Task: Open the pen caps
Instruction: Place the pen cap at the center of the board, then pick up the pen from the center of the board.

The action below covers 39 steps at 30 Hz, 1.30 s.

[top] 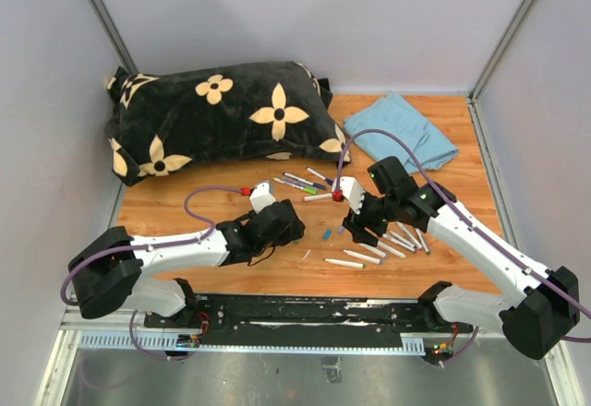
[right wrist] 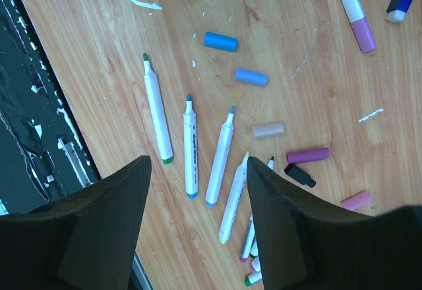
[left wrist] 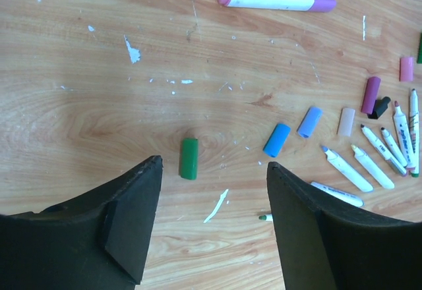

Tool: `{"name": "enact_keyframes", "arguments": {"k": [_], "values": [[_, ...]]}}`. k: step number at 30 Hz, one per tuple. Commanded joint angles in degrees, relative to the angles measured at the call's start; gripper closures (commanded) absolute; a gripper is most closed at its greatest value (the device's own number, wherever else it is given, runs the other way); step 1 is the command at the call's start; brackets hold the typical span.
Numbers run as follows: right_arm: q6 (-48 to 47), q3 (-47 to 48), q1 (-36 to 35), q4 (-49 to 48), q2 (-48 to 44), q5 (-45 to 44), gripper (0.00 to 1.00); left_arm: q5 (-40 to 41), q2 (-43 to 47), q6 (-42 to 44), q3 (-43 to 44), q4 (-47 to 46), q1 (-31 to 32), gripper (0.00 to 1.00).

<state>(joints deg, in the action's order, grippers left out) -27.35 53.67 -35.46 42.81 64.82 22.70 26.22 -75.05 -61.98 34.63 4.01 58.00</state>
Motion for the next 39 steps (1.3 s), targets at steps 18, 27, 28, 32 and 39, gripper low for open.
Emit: {"name": "enact_keyframes", "arguments": {"k": [18,27,28,32,39], "values": [[-0.95,-0.94,1.18,1.34,-1.72,0.86,0.38,-18.0,8.64,33.31,-0.47,-14.98,-14.39,0.2],[-0.58,-0.69,1.98,1.3,-2.65,-0.05,0.38,-24.5,2.7,45.97,4.09,-15.49,-14.84,0.21],[-0.37,-0.61,2.34,1.22,-2.76,-0.29,0.37,-25.6,1.77,47.1,4.8,-15.6,-14.86,0.2],[0.55,-0.32,4.77,0.92,-3.41,-0.55,0.37,-32.07,-2.47,52.12,9.39,-13.49,-14.93,0.19],[2.74,0.09,9.88,0.03,-5.85,-0.66,0.36,-38.91,-9.99,59.4,18.22,-7.09,-14.93,0.19]]}}
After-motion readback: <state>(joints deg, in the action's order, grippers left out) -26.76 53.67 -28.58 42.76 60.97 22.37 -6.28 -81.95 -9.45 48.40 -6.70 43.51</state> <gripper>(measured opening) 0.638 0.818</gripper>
